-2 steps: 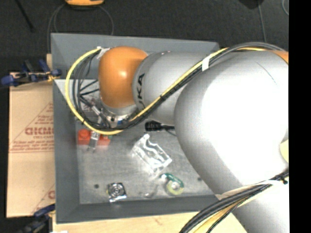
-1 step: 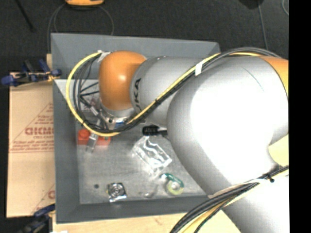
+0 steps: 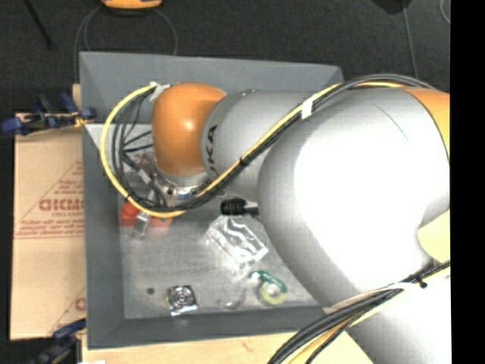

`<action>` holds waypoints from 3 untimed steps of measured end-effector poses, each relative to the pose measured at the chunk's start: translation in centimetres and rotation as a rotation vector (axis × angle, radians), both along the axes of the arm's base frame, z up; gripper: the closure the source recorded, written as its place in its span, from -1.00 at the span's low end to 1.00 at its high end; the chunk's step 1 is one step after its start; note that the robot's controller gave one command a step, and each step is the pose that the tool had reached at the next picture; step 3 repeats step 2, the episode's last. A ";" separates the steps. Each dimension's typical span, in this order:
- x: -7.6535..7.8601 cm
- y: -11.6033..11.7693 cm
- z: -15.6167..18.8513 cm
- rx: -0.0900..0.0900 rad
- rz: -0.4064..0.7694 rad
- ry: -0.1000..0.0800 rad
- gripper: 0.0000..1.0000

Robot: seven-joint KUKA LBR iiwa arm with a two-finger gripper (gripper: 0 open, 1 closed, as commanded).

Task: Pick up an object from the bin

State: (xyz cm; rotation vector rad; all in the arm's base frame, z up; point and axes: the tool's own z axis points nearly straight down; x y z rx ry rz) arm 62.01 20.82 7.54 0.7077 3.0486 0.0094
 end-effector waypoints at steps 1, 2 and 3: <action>0.1 0.2 0.4 0.004 -0.001 0.001 1.00; 0.3 0.1 4.0 -0.001 -0.001 0.007 1.00; 0.3 0.1 4.0 -0.001 -0.001 0.007 1.00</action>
Offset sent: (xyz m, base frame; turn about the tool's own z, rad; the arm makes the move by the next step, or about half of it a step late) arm 0.0000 0.0000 0.0000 0.0000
